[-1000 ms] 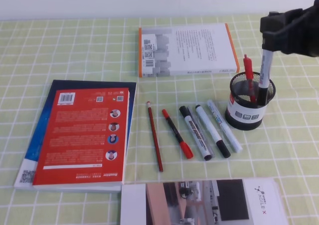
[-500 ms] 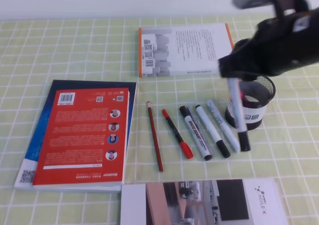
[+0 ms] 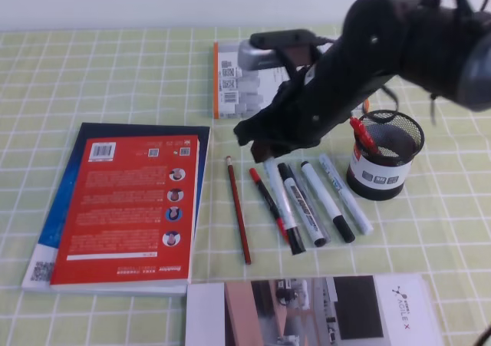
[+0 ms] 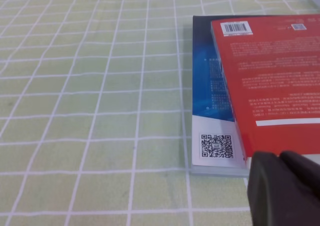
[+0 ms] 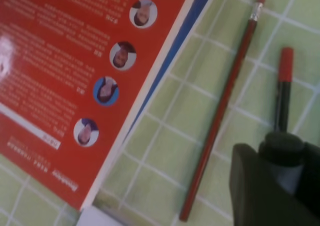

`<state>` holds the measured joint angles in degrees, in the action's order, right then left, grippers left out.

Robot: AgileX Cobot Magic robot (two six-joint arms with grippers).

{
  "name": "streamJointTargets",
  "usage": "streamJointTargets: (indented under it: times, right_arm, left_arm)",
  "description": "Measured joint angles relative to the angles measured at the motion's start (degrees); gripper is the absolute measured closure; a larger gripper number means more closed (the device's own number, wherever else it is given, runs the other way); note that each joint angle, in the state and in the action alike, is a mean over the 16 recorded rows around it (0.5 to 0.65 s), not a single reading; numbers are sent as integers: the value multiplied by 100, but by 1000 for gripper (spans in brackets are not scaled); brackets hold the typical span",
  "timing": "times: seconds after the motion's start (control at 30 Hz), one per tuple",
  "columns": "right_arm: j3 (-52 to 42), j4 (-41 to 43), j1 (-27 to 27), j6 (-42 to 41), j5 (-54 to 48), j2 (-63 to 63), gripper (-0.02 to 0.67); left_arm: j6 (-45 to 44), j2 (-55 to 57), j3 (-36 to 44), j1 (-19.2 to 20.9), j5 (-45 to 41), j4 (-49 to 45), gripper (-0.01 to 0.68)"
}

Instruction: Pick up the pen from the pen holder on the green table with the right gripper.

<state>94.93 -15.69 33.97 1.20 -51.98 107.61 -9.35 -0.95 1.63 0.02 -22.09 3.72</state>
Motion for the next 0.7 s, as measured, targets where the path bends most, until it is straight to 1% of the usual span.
streamJointTargets:
  times: [0.33,0.7]
  right_arm:
    - [798,-128,97,119,26,1104,537]
    - [1077,-103,105,181,304,1729,535]
  left_arm:
    - [0,0,0,0,0,0,678]
    - [0,0,0,0,0,0,678]
